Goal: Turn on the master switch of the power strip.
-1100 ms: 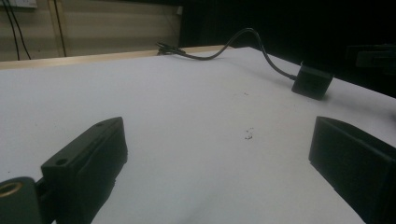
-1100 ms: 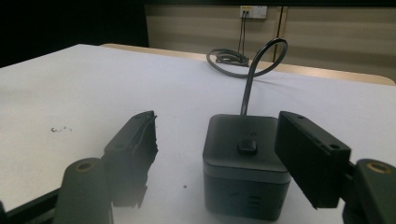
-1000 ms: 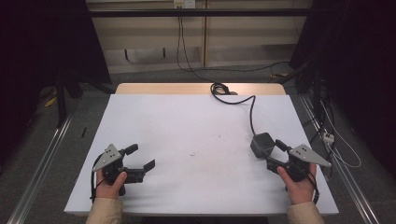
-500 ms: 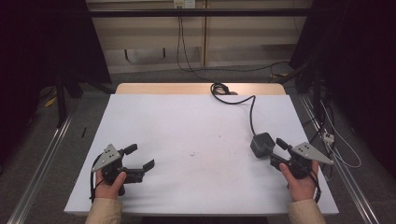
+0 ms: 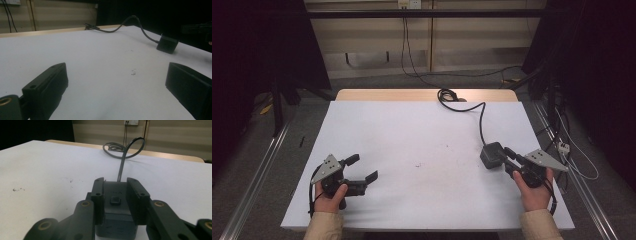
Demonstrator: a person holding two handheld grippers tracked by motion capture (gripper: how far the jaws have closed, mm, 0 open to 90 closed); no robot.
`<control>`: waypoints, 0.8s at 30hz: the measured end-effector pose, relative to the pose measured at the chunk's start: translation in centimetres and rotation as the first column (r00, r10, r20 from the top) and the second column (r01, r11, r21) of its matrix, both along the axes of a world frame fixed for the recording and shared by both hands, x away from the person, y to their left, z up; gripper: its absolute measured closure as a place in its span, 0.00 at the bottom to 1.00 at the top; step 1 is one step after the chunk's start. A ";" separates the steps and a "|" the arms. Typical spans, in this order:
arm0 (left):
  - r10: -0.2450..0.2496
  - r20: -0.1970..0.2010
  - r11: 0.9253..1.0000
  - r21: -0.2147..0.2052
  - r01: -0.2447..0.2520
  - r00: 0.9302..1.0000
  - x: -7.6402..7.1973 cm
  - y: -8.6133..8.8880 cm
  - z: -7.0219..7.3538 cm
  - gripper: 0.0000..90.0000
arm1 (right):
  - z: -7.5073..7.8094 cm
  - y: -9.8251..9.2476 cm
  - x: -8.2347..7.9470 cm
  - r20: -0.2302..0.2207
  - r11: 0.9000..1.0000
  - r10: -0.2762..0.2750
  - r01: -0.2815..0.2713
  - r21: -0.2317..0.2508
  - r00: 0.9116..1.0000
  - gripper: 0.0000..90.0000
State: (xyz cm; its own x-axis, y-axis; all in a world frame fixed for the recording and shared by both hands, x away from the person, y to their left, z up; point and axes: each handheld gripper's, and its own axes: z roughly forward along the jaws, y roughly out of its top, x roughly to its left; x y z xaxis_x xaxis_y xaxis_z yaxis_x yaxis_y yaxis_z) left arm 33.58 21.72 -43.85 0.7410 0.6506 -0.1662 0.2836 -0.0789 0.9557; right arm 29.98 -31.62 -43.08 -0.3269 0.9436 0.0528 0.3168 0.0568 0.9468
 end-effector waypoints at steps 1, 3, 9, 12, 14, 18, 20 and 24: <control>0.000 0.000 1.000 -0.001 0.000 1.000 0.0 0.0 0.0 0.05 | 0.0 0.0 0.1 -0.004 1.000 0.003 -0.003 -0.001 1.000 0.80; -0.001 0.001 1.000 0.001 0.001 1.000 0.0 0.0 0.0 0.05 | -0.1 0.0 0.2 -0.012 1.000 0.005 -0.005 0.000 1.000 0.82; 0.002 0.001 1.000 -0.003 -0.002 1.000 0.0 0.0 0.0 0.05 | -0.1 0.0 0.3 -0.013 1.000 0.013 -0.013 -0.005 1.000 0.89; 0.003 0.000 1.000 -0.005 -0.003 1.000 0.0 0.0 0.0 0.05 | -0.1 0.0 0.3 -0.017 1.000 0.015 -0.015 -0.004 1.000 0.91; 0.003 0.000 1.000 -0.005 -0.003 1.000 0.0 0.0 0.0 0.05 | -0.1 0.0 0.3 -0.020 1.000 0.017 -0.017 -0.001 1.000 0.93; 0.002 -0.001 1.000 -0.003 -0.002 1.000 0.0 0.0 0.0 0.05 | -0.1 0.0 0.4 -0.026 1.000 0.021 -0.021 -0.004 0.999 0.95; 0.000 0.000 1.000 -0.004 0.000 1.000 0.0 0.0 0.0 0.05 | -0.1 0.0 0.4 -0.033 1.000 0.028 -0.028 -0.009 0.999 0.96; 0.001 0.000 1.000 -0.005 -0.001 1.000 0.0 0.0 0.0 0.05 | -0.1 0.1 0.4 -0.033 0.999 0.033 -0.033 -0.011 0.999 0.98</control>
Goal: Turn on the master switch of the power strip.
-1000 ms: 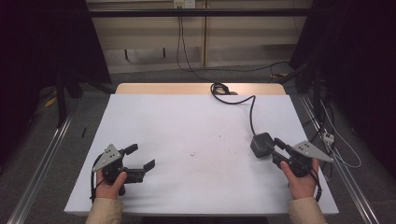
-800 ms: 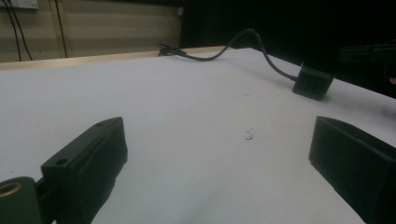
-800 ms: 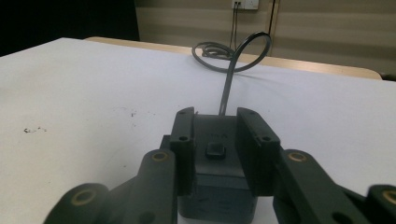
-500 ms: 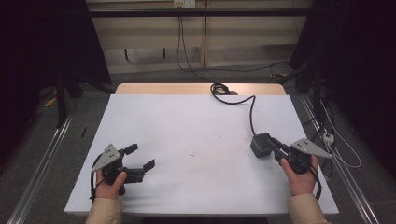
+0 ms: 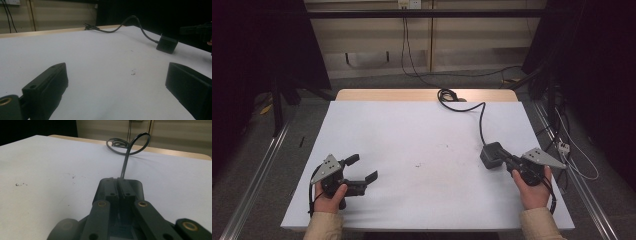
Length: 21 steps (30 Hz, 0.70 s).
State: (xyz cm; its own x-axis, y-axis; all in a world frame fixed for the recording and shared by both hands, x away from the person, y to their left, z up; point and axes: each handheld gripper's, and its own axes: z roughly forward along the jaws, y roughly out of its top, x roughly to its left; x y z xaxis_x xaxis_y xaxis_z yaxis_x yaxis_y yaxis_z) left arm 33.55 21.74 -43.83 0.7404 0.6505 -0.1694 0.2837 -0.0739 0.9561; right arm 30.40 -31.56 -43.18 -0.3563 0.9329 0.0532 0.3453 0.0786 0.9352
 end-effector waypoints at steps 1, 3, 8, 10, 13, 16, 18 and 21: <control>-0.002 0.000 1.000 0.004 0.002 1.000 0.0 0.0 0.0 0.05 | 0.0 0.0 0.0 0.000 1.000 0.000 0.000 0.000 1.000 0.98; -0.001 0.000 1.000 0.007 0.001 1.000 0.0 0.1 0.0 0.05 | 0.0 0.0 0.0 -0.002 1.000 0.001 -0.001 -0.002 1.000 0.99; -0.004 0.001 1.000 0.006 0.004 1.000 0.0 0.0 0.0 0.04 | 0.0 0.0 0.0 -0.003 1.000 0.002 -0.002 0.001 1.000 1.00; -0.004 0.000 1.000 0.008 0.004 1.000 0.0 0.0 0.0 0.05 | 0.0 -0.1 0.1 -0.002 1.000 0.003 -0.003 0.003 1.000 1.00; -0.001 -0.002 1.000 0.007 0.001 1.000 0.0 0.0 0.0 0.05 | 0.0 0.0 0.2 -0.002 1.000 0.004 -0.004 0.006 1.000 1.00; -0.001 -0.002 1.000 0.004 0.001 1.000 0.0 0.1 0.0 0.04 | 0.0 0.0 0.5 0.005 1.000 0.002 -0.002 0.006 1.000 1.00; -0.001 -0.002 1.000 0.003 0.001 1.000 0.0 0.1 0.0 0.05 | 0.0 0.0 0.6 0.002 1.000 0.003 -0.003 0.011 1.000 1.00; -0.003 -0.002 1.000 0.007 0.003 1.000 0.0 0.1 0.0 0.04 | -0.1 0.1 0.7 0.005 1.000 0.001 -0.001 0.007 1.000 1.00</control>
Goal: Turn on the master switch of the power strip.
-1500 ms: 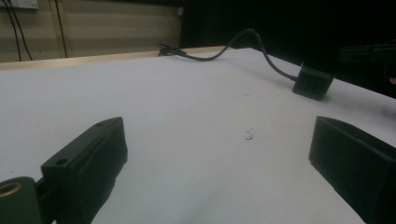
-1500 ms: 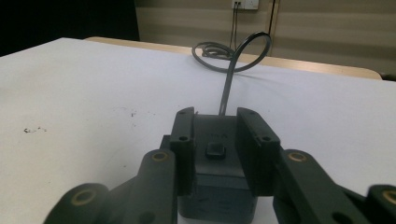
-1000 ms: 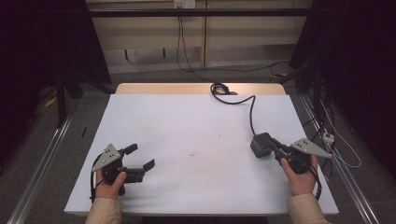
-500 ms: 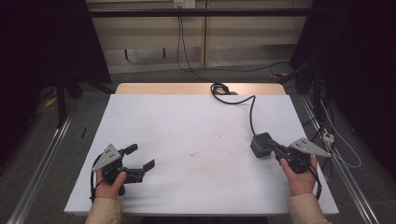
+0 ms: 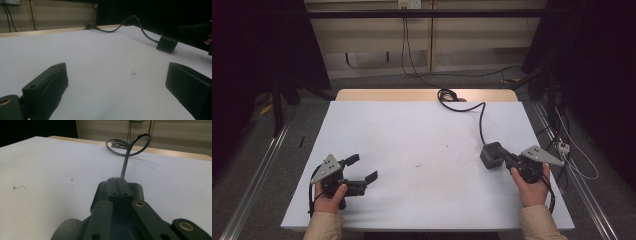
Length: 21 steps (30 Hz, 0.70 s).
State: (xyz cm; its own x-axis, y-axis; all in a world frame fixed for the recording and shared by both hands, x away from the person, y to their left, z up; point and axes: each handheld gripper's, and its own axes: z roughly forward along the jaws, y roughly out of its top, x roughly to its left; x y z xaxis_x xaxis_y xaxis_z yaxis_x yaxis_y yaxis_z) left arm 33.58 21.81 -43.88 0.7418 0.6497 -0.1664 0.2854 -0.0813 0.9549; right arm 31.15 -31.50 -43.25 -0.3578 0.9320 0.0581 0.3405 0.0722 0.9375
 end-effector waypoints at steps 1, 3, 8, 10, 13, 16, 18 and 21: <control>-0.001 0.000 1.000 0.003 0.001 1.000 0.0 0.0 0.0 0.05 | 0.0 0.0 0.0 -0.001 1.000 -0.001 0.001 0.002 1.000 1.00; 0.000 -0.001 1.000 0.003 0.000 1.000 0.0 0.0 0.0 0.05 | 0.0 -0.1 0.0 -0.003 1.000 -0.004 0.004 0.000 1.000 1.00; 0.000 0.000 1.000 0.003 0.000 1.000 0.0 0.0 0.0 0.05 | 0.0 0.0 0.1 -0.009 1.000 0.001 -0.001 -0.002 1.000 1.00; 0.000 -0.002 1.000 0.000 0.000 1.000 0.0 0.0 0.0 0.05 | -0.1 0.1 0.1 -0.011 1.000 0.001 -0.001 -0.008 1.000 1.00; -0.002 0.001 1.000 0.000 0.002 1.000 0.0 0.0 0.0 0.05 | -0.1 0.0 0.1 -0.009 1.000 0.000 0.000 -0.010 1.000 1.00; 0.000 -0.001 1.000 0.001 0.000 1.000 0.0 0.0 0.0 0.05 | -0.1 0.0 0.1 -0.013 1.000 -0.003 0.002 -0.013 1.000 1.00; -0.001 0.000 1.000 0.001 0.001 1.000 0.0 0.0 0.0 0.05 | -0.1 0.0 0.1 -0.013 1.000 -0.004 0.004 -0.013 1.000 1.00; 0.000 -0.001 1.000 -0.002 0.000 1.000 0.0 0.0 0.0 0.05 | -0.2 0.0 0.2 -0.016 1.000 -0.005 0.004 -0.020 1.000 1.00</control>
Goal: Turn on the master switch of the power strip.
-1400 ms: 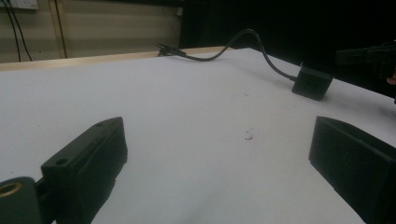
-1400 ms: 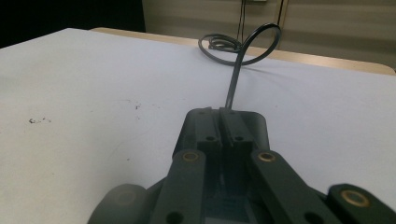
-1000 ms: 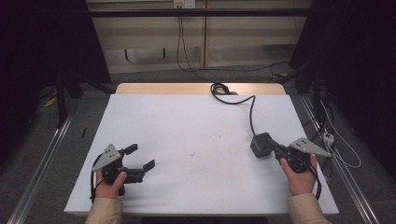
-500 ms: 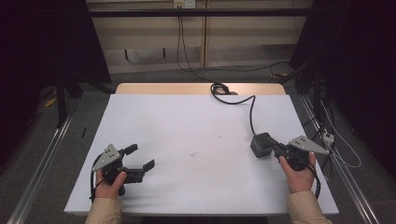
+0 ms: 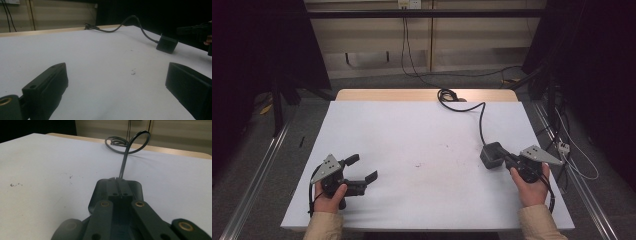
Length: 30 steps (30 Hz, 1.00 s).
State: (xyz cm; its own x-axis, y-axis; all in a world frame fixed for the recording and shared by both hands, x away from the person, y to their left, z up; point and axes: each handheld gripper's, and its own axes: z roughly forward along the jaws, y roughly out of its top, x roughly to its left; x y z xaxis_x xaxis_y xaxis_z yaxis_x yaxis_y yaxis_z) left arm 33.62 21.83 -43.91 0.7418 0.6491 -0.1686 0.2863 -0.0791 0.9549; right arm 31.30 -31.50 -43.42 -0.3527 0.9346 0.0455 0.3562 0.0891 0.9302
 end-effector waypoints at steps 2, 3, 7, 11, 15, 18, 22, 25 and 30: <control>0.000 0.000 1.000 0.000 0.000 1.000 0.0 0.0 0.0 0.05 | 0.0 0.0 0.0 -0.001 1.000 0.000 0.000 0.000 1.000 1.00; 0.000 0.000 1.000 -0.001 0.000 1.000 0.0 0.0 0.0 0.04 | 0.0 0.1 0.0 -0.004 1.000 0.002 -0.003 -0.003 1.000 1.00; 0.002 0.000 1.000 -0.006 -0.002 1.000 0.0 0.0 0.0 0.05 | -0.1 0.1 0.3 0.003 1.000 -0.004 0.004 0.000 1.000 1.00; 0.001 0.001 1.000 -0.004 -0.001 1.000 0.0 0.0 0.0 0.05 | -0.2 0.0 0.4 0.000 1.000 -0.009 0.009 -0.006 1.000 1.00; 0.002 0.001 1.000 -0.004 -0.002 1.000 0.0 0.0 0.0 0.05 | -0.2 0.0 0.5 -0.002 1.000 -0.007 0.007 0.000 1.000 1.00; 0.003 0.001 1.000 -0.003 -0.003 1.000 0.0 0.1 0.0 0.05 | -0.3 0.1 0.5 -0.005 1.000 -0.005 0.004 -0.009 1.000 1.00; 0.004 0.003 1.000 -0.005 -0.004 1.000 0.0 0.1 0.0 0.05 | -0.3 0.1 0.5 -0.004 1.000 -0.004 0.004 -0.013 1.000 1.00; 0.004 0.002 1.000 -0.006 -0.003 1.000 0.0 0.1 0.0 0.05 | -0.3 0.0 0.5 -0.005 1.000 -0.006 0.006 -0.014 1.000 1.00; 0.003 0.002 1.000 -0.006 -0.003 1.000 0.0 0.1 0.1 0.05 | -0.3 0.0 0.6 -0.008 1.000 -0.003 0.003 -0.019 1.000 1.00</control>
